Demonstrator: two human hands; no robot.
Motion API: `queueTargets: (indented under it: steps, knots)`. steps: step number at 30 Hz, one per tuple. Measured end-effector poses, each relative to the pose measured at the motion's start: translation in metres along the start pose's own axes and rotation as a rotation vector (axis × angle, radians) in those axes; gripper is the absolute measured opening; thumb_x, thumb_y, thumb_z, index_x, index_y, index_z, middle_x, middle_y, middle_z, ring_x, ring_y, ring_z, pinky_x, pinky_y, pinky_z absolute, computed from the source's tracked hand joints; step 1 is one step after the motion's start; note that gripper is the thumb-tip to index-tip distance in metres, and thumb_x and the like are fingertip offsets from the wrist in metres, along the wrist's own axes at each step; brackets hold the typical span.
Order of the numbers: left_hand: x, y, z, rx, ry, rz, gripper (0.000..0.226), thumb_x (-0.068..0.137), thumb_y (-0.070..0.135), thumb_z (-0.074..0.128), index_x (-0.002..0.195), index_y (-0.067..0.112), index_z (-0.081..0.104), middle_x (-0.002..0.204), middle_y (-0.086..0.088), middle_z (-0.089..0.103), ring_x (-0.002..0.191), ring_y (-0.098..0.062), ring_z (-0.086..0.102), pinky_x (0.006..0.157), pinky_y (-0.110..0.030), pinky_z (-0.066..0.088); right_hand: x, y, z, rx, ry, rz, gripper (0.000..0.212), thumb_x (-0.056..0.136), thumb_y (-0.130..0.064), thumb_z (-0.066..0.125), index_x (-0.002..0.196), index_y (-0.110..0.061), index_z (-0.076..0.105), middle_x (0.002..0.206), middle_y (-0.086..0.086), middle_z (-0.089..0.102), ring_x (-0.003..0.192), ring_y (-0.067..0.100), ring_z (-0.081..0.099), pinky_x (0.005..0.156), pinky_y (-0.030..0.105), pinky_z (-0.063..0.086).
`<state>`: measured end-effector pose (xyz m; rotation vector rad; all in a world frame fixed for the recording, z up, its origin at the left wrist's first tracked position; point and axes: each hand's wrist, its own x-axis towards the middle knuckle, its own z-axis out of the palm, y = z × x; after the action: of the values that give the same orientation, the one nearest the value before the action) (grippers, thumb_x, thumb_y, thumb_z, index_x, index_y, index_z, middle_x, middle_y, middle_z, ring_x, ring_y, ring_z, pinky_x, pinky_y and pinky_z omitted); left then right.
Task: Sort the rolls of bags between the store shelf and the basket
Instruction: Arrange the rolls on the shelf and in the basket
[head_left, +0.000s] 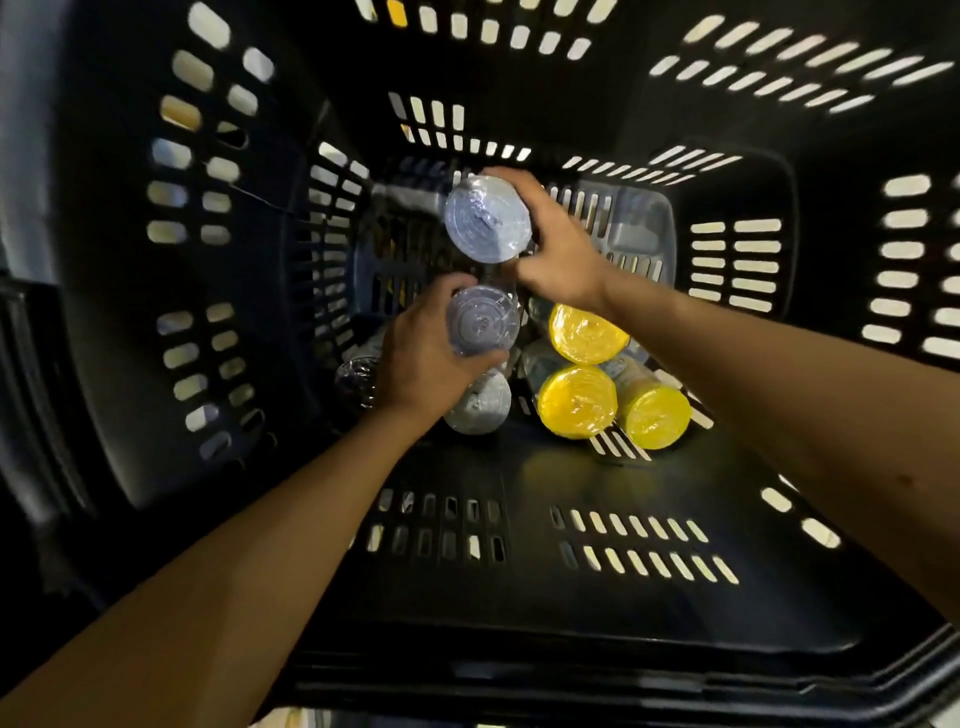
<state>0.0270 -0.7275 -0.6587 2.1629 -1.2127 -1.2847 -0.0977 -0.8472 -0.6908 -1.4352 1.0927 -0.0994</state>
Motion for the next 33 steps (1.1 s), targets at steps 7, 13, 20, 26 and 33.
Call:
queueTargets:
  steps: [7,13,20,26,33]
  knots:
    - [0.006,0.001,0.005,-0.140,-0.004,-0.178,0.065,0.068,0.022,0.083,0.126,0.016,0.055,0.114,-0.001,0.062,0.100,-0.013,0.058,0.085,-0.026,0.049,0.004,-0.006,0.006,0.251,0.002,0.227,0.062,0.084,-0.018,0.069,0.139,-0.024,0.041,0.124,0.003,0.052,0.106,0.021,0.057,0.086,0.038,0.052]
    - [0.008,0.006,0.003,-0.256,0.025,-0.270,0.060,0.064,0.013,0.085,0.119,0.011,0.063,0.110,-0.004,0.068,0.095,-0.012,0.064,0.080,-0.023,0.052,-0.006,-0.002,0.010,0.287,0.075,0.182,0.056,0.081,-0.019,0.072,0.131,-0.008,0.050,0.122,0.007,0.056,0.113,0.026,0.056,0.088,0.042,0.054]
    - [0.011,0.011,-0.002,-0.273,0.004,-0.326,0.053,0.064,0.009,0.084,0.113,0.009,0.064,0.095,0.007,0.062,0.090,-0.009,0.062,0.069,-0.010,0.046,-0.011,-0.009,0.027,0.317,0.208,0.177,0.075,0.065,-0.047,0.074,0.129,-0.015,0.052,0.127,0.009,0.058,0.116,0.026,0.056,0.096,0.048,0.049]
    - [0.013,0.012,-0.008,-0.202,-0.071,-0.302,0.054,0.069,0.011,0.081,0.119,0.010,0.061,0.101,0.006,0.060,0.092,-0.006,0.058,0.066,-0.005,0.040,-0.012,-0.013,0.025,0.346,0.228,0.244,0.074,0.063,-0.040,0.078,0.127,-0.013,0.053,0.124,0.011,0.059,0.114,0.028,0.057,0.091,0.049,0.052]
    - [0.010,0.015,-0.007,-0.195,-0.049,-0.318,0.061,0.067,0.014,0.082,0.123,0.008,0.059,0.120,-0.007,0.064,0.097,-0.006,0.054,0.078,-0.015,0.042,-0.015,-0.018,0.033,0.380,0.290,0.314,0.067,0.072,-0.028,0.080,0.129,-0.009,0.051,0.124,0.010,0.058,0.112,0.025,0.057,0.092,0.047,0.052]
